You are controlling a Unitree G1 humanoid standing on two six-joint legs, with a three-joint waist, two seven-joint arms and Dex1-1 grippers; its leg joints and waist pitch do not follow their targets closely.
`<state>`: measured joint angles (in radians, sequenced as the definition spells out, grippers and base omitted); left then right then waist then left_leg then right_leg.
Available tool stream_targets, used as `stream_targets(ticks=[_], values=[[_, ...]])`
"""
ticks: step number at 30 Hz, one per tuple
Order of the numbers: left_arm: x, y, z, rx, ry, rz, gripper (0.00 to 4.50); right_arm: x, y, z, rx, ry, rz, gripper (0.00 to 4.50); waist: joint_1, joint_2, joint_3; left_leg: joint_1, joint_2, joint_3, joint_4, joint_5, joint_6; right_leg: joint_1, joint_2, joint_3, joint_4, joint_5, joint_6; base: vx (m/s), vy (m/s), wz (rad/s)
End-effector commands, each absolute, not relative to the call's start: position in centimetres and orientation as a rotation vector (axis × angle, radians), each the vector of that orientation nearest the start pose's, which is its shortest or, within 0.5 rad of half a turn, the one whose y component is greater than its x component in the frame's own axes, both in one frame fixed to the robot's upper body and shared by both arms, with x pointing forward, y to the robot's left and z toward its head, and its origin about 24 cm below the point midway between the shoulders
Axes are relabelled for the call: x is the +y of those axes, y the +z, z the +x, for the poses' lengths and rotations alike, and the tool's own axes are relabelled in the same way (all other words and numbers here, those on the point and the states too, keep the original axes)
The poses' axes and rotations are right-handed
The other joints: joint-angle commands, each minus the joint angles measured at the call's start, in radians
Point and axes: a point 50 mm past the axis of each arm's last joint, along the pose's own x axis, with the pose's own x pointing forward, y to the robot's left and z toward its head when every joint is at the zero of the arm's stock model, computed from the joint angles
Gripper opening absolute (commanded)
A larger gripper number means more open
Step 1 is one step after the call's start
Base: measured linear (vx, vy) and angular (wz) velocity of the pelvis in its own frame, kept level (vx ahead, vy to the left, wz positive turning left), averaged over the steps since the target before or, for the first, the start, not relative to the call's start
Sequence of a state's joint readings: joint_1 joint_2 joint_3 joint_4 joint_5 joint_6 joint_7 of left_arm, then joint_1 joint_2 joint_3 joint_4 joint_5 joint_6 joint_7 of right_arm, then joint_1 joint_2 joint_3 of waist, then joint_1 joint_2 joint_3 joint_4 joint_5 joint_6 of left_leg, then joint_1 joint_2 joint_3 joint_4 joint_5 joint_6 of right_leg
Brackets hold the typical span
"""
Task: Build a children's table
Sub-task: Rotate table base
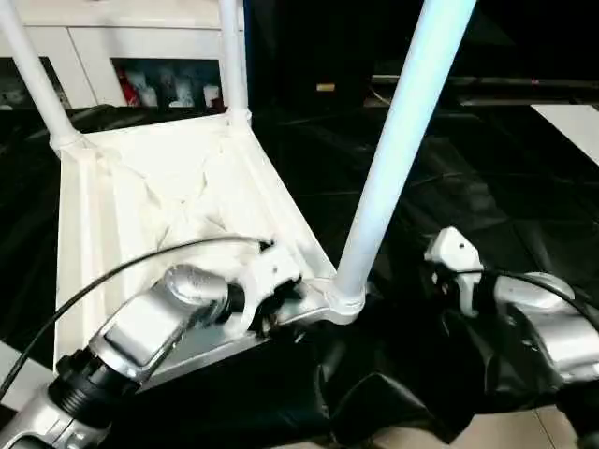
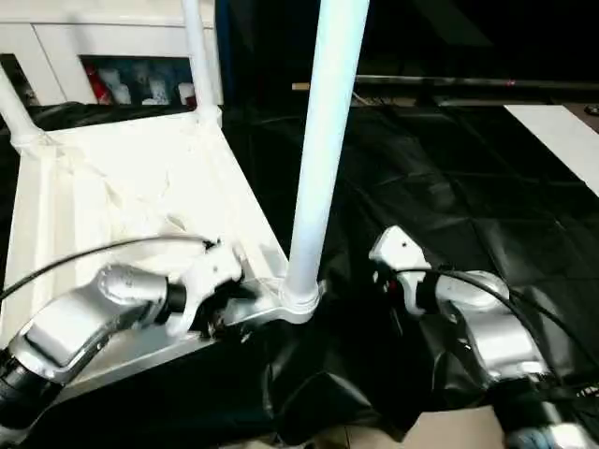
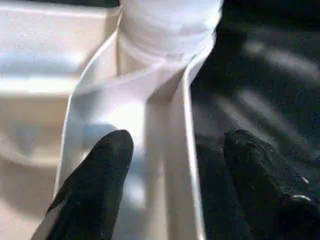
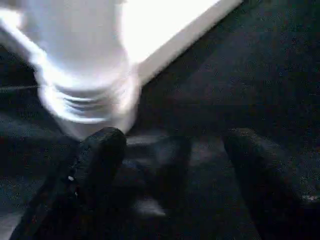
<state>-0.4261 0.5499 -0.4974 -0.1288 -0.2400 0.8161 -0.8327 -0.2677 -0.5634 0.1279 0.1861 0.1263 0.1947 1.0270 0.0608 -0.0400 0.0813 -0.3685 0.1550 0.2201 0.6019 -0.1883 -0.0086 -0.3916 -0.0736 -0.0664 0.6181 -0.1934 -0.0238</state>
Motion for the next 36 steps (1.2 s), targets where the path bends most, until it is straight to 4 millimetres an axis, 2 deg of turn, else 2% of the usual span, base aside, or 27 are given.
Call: stream_targets(ticks=[1, 2, 3, 5, 6, 9, 14, 15, 19, 26, 29, 32, 33, 36], values=[[11.1, 6.7, 26.1, 0.684, -1.134, 0.376, 2.94, -19.5, 6.7, 27.1, 0.374, 1.074, -0.343, 3.68, 0.006, 0.003, -0.071, 0.018, 0.085, -0.053, -0.068, -0.179, 0.024, 0.041, -0.086, 0.061, -0.082, -0.269, -0.196, 0.000, 0.000, 0.00], [11.1, 6.7, 26.1, 0.684, -1.131, 0.373, 2.84, -19.3, 6.7, 26.9, 0.378, 1.083, -0.339, 3.68, 0.005, 0.003, -0.070, 0.017, 0.084, -0.053, -0.069, -0.182, 0.025, 0.041, -0.084, 0.061, -0.083, -0.269, -0.197, 0.000, 0.000, 0.00], [11.1, 6.7, 26.1, 0.679, -1.126, 0.373, 2.72, -19.2, 6.8, 26.8, 0.382, 1.095, -0.336, 3.68, 0.006, 0.006, -0.063, 0.018, 0.085, -0.053, -0.071, -0.193, 0.023, 0.037, -0.086, 0.062, -0.085, -0.275, -0.196, 0.000, 0.000, 0.00], [11.0, 6.9, 26.3, 0.644, -1.115, 0.380, 2.58, -18.8, 6.8, 26.4, 0.387, 1.115, -0.338, 3.68, 0.005, 0.004, -0.064, 0.018, 0.085, -0.054, -0.071, -0.210, 0.019, 0.039, -0.086, 0.061, -0.088, -0.294, -0.192, 0.000, 0.000, 0.00], [11.1, 7.0, 26.4, 0.626, -1.110, 0.400, 2.51, -18.7, 6.8, 26.3, 0.390, 1.122, -0.340, 3.68, 0.005, 0.006, -0.056, 0.018, 0.084, -0.055, -0.074, -0.226, 0.017, 0.035, -0.087, 0.062, -0.093, -0.321, -0.184, 0.000, 0.000, 0.00], [11.3, 7.2, 26.6, 0.599, -1.104, 0.451, 2.19, -18.6, 6.9, 26.1, 0.392, 1.127, -0.338, 3.68, 0.002, 0.002, -0.055, 0.018, 0.085, -0.059, -0.076, -0.241, 0.012, 0.035, -0.087, 0.062, -0.096, -0.353, -0.165, 0.000, 0.000, 0.00], [11.7, 7.5, 27.2, 0.554, -1.076, 0.525, 2.19, -18.4, 7.0, 25.9, 0.395, 1.132, -0.332, 3.68, 0.000, 0.002, -0.054, 0.020, 0.085, -0.060, -0.077, -0.260, 0.005, 0.033, -0.089, 0.063, -0.099, -0.382, -0.152, 0.000, 0.000, 0.00], [12.0, 7.9, 27.5, 0.531, -1.074, 0.562, 2.19, -18.3, 7.1, 25.9, 0.393, 1.133, -0.332, 3.68, 0.000, 0.003, -0.050, 0.020, 0.084, -0.061, -0.078, -0.270, 0.003, 0.031, -0.089, 0.062, -0.102, -0.402, -0.147, 0.000, 0.000, 0.00], [12.9, 8.1, 27.9, 0.520, -1.058, 0.623, 2.19, -18.1, 7.1, 26.0, 0.387, 1.129, -0.333, 3.68, -0.002, 0.003, -0.050, 0.021, 0.084, -0.062, -0.079, -0.281, -0.002, 0.028, -0.090, 0.062, -0.103, -0.423, -0.136, 0.000, 0.000, 0.00], [15.2, 8.4, 29.0, 0.515, -0.971, 0.686, 2.19, -17.8, 7.2, 26.1, 0.373, 1.119, -0.336, 3.68, -0.004, 0.005, -0.053, 0.023, 0.085, -0.061, -0.080, -0.280, -0.010, 0.026, -0.089, 0.062, -0.099, -0.388, -0.149, 0.000, 0.000, 0.00], [15.0, 8.5, 29.4, 0.474, -0.962, 0.629, 2.19, -17.7, 7.3, 26.1, 0.365, 1.114, -0.323, 3.68, -0.002, 0.006, -0.054, 0.022, 0.085, -0.060, -0.080, -0.274, -0.011, 0.028, -0.090, 0.063, -0.096, -0.362, -0.161, 0.000, 0.000, 0.00], [13.6, 8.6, 29.3, 0.421, -1.002, 0.393, 2.19, -17.6, 7.4, 26.1, 0.365, 1.114, -0.309, 3.68, 0.002, 0.007, -0.059, 0.022, 0.086, -0.057, -0.076, -0.253, -0.009, 0.032, -0.094, 0.063, -0.093, -0.317, -0.191, 0.000, 0.000, 0.00], [13.3, 8.3, 29.3, 0.430, -1.017, 0.363, 2.19, -17.5, 7.3, 26.1, 0.367, 1.112, -0.308, 3.68, 0.005, 0.007, -0.060, 0.023, 0.087, -0.056, -0.075, -0.246, -0.006, 0.032, -0.094, 0.062, -0.092, -0.300, -0.199, 0.000, 0.000, 0.00], [13.2, 7.5, 29.3, 0.460, -1.012, 0.343, 2.01, -17.5, 7.3, 26.1, 0.370, 1.104, -0.294, 3.68, 0.004, 0.003, -0.061, 0.020, 0.085, -0.056, -0.076, -0.232, 0.007, 0.033, -0.089, 0.062, -0.089, -0.284, -0.187, 0.000, 0.000, 0.00]])
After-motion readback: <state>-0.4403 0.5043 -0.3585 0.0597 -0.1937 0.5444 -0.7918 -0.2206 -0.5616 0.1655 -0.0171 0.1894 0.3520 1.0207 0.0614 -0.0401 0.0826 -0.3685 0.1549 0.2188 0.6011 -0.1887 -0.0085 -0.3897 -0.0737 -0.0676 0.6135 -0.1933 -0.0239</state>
